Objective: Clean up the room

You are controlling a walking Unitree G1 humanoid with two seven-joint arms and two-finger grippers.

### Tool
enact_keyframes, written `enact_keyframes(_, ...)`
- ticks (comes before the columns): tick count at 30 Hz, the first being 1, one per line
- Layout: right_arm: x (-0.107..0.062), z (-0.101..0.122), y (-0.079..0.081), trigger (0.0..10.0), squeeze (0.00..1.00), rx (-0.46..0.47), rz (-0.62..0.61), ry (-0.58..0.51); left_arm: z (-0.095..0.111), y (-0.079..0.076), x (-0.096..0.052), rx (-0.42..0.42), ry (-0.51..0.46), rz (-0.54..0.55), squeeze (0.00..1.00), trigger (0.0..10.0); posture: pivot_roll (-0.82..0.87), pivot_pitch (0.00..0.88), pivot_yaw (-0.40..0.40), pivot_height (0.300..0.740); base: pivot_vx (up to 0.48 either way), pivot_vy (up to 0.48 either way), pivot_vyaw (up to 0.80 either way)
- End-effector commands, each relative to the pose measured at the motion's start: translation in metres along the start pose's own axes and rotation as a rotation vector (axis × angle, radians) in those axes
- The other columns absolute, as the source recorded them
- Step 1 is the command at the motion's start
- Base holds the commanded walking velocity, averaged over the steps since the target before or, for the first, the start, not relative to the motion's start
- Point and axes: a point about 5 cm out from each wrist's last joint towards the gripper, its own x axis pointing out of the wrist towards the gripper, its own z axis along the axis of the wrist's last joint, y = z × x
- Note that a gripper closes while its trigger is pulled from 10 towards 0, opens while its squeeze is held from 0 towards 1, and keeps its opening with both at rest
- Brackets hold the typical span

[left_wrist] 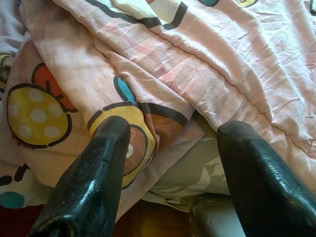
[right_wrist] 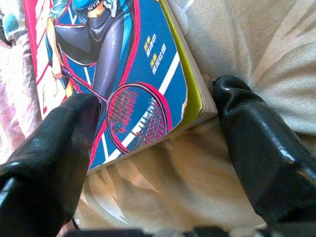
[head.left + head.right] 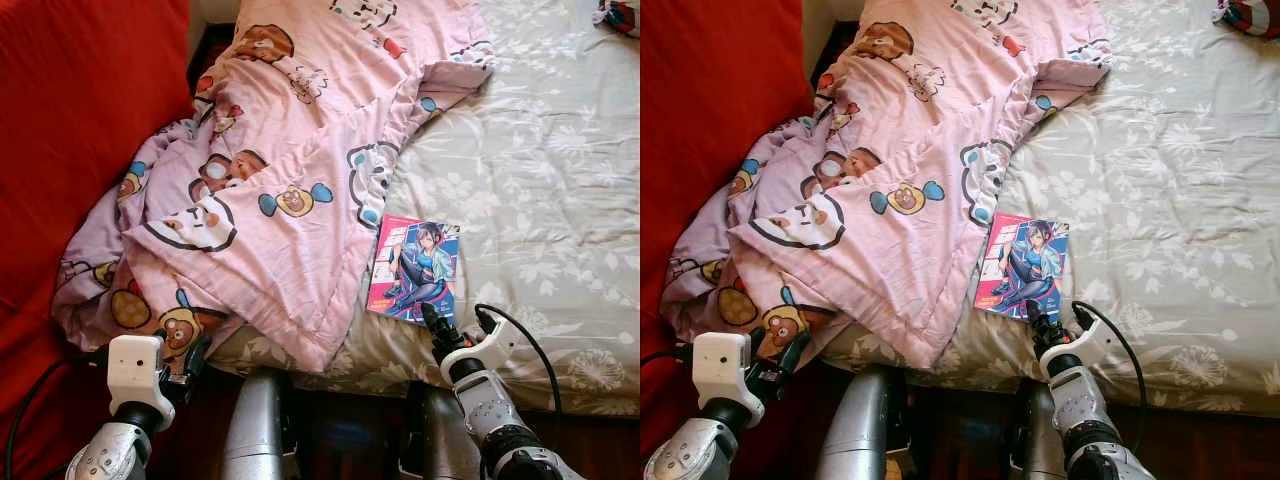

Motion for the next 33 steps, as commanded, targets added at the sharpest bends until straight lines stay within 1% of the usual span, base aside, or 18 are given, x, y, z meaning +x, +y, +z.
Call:
enact_keyframes(1, -0.013, -0.037, -0.016, 2.1, 0.00, 0.063, -0.084, 0.122, -0.005, 0.004, -0.004, 0.018, 0.036, 0.012, 0.00, 10.0, 0.29, 0.336, 0.091, 0.598, 0.000, 0.000, 0.00)
enact_keyframes(2, -0.013, -0.036, -0.016, 0.0, 0.00, 0.060, -0.084, 0.116, -0.006, 0.004, -0.004, 0.019, 0.037, 0.012, 0.00, 10.0, 0.29, 0.333, 0.090, 0.598, 0.000, 0.000, 0.00)
enact_keyframes(9, -0.012, -0.030, -0.016, 0.0, 0.00, 0.051, -0.093, 0.092, -0.006, 0.003, -0.002, 0.025, 0.035, 0.009, 0.00, 10.0, 0.28, 0.326, 0.085, 0.598, 0.000, 0.000, 0.00)
enact_keyframes(19, -0.011, -0.029, -0.015, 0.0, 0.00, 0.047, -0.099, 0.079, -0.007, 0.003, 0.001, 0.028, 0.037, 0.013, 0.00, 10.0, 0.28, 0.319, 0.082, 0.598, 0.000, 0.000, 0.00)
enact_keyframes(30, -0.012, -0.027, -0.020, 0.0, 0.00, 0.035, -0.152, 0.052, -0.009, 0.002, 0.004, 0.024, 0.037, 0.013, 0.00, 10.0, 0.27, 0.306, 0.075, 0.598, 0.000, 0.000, 0.00)
enact_keyframes(33, -0.013, -0.024, -0.022, 0.0, 0.00, 0.043, -0.164, 0.029, -0.009, 0.002, 0.007, 0.024, 0.034, 0.015, 0.00, 10.0, 0.27, 0.295, 0.068, 0.598, 0.000, 0.000, 0.00)
